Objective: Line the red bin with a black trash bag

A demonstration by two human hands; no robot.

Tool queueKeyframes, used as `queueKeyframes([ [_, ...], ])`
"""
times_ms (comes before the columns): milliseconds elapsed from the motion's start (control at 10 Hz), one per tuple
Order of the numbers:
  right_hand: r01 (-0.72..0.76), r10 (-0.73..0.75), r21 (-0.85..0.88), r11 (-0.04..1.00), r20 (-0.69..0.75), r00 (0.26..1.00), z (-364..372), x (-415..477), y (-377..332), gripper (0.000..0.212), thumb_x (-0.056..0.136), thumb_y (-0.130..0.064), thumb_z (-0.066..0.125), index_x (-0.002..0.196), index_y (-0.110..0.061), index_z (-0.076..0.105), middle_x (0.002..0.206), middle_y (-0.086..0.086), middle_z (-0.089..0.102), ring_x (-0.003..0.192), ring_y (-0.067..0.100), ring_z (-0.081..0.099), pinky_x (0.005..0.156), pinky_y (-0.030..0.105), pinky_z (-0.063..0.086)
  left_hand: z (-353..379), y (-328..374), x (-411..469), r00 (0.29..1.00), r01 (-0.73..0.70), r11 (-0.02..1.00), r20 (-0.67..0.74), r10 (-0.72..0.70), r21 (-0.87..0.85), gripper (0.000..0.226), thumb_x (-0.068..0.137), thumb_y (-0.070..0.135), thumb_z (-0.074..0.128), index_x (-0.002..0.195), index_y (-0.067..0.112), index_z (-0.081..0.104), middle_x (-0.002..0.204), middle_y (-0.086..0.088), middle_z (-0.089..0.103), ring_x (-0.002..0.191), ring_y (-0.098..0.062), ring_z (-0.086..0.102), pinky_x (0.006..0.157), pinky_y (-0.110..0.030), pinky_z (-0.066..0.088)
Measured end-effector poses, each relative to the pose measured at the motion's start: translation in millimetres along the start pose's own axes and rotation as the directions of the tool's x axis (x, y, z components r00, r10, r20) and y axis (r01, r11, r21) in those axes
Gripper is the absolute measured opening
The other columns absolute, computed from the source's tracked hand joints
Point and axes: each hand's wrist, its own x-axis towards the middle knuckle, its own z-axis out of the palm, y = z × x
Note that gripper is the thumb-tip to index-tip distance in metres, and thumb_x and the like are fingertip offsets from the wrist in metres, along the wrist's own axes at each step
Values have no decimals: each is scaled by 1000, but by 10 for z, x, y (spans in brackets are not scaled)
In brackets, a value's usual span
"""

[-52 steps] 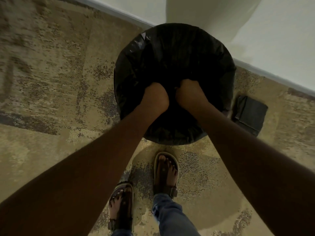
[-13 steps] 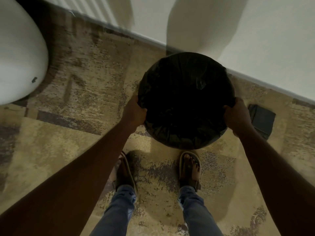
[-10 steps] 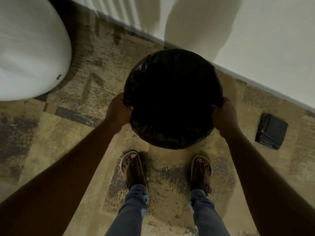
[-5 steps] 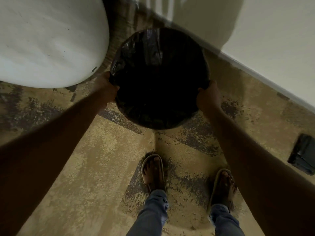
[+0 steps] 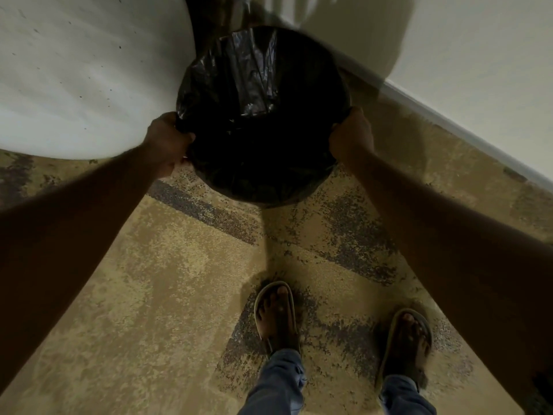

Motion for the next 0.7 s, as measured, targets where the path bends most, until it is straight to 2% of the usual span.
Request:
queueKeyframes([
  [100,4,-4,6,1000,34,999,-42,53,-26,42,96,-17,46,136,-5,35,133,15,51,117,26,53,83,30,46,27,80,34,998,20,999,50,-22,40,40,94,2,46,133,11,46,122,-7,56,105,-29,58,80,-42,51],
  [200,-33,28,66,997,75,997,-76,11,-14,55,97,-33,46,142,-8,26,140,17,46,119,28,52,82,30,45,4,132,6,998,29,999,56,-32,45,47,95,14,49,139,10,32,137,-12,47,113,-33,57,80,-44,52],
  [300,-14,14,-32,999,25,1000,-92,-76,47,80,91,-55,47,149,-11,13,149,22,33,133,41,39,101,48,44,-20,102,-77,999,-20,994,30,17,108,56,96,29,49,140,7,21,146,-17,36,119,-41,54,84,-50,53],
  [400,114,-127,-161,980,-78,989,-127,-206,130,79,90,-54,47,150,-13,16,151,20,31,137,39,32,107,56,37,18,4,-166,996,-82,969,-14,88,234,73,96,42,44,148,4,8,153,-21,29,128,-43,46,98,-52,47],
  [500,267,-300,-358,895,-40,953,-125,-336,221,72,93,-46,45,151,-14,17,155,15,27,142,34,25,112,56,29,103,-49,-330,957,-150,888,-161,241,435,65,99,36,39,150,5,13,152,-27,26,137,-43,32,107,-50,36],
  [600,318,-331,-445,837,50,942,-182,-499,264,69,95,-43,42,152,-17,14,159,13,17,147,32,13,116,59,19,218,-56,-552,871,-312,760,-147,469,571,58,99,25,42,148,3,22,146,-28,33,134,-43,34,108,-49,36],
  [700,303,-303,-408,861,65,951,-216,-617,339,67,97,-41,40,153,-20,8,162,10,6,149,30,1,118,59,8,520,-137,-730,819,-444,666,-30,573,599,56,96,23,46,146,3,29,143,-24,39,133,-37,38,109,-45,37],
])
